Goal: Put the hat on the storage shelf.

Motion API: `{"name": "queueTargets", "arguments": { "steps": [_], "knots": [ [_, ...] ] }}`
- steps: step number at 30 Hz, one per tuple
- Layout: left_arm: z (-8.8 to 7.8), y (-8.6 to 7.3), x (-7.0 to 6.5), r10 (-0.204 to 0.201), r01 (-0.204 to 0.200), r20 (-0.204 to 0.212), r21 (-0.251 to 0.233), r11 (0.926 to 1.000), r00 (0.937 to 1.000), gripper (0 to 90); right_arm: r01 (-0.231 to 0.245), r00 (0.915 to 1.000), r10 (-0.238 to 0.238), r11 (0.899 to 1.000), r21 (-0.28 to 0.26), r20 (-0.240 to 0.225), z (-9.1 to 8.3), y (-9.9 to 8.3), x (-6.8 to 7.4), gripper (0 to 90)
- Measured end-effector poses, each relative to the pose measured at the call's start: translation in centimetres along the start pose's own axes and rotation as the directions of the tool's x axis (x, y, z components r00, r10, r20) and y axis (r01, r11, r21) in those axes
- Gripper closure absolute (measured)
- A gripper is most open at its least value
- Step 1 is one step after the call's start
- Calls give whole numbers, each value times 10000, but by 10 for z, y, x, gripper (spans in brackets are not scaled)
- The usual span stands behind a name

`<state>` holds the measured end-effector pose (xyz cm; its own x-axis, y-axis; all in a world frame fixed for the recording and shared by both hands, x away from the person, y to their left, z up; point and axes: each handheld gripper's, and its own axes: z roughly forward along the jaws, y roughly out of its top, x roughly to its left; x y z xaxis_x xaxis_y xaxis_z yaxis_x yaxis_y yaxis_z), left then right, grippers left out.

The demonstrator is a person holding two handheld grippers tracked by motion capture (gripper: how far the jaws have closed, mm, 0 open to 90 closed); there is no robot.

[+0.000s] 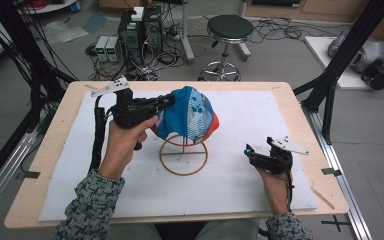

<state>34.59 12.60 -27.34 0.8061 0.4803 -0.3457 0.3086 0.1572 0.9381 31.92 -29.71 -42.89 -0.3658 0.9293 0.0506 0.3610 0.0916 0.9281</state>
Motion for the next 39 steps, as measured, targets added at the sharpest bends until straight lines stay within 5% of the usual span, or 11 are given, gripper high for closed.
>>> {"name": "queueTargets", "arguments": {
  "steps": [5, 26, 39],
  "knots": [
    [-3, -4, 4, -70, 70, -334, -16, 10000, 9994, 887, -69, 10000, 69, 9999, 80, 0, 0, 0, 0, 126],
    [-2, -22, -3, 272, -264, 334, -226, 9994, 9991, 887, 17, 10000, -17, 10000, 87, -13, 1, 0, 0, 126],
    [-11, -30, -1, 338, -326, 242, -490, 9983, 9991, 886, 9, 10000, -9, 9999, 127, -39, 1, 0, 0, 126]
  ]
}}
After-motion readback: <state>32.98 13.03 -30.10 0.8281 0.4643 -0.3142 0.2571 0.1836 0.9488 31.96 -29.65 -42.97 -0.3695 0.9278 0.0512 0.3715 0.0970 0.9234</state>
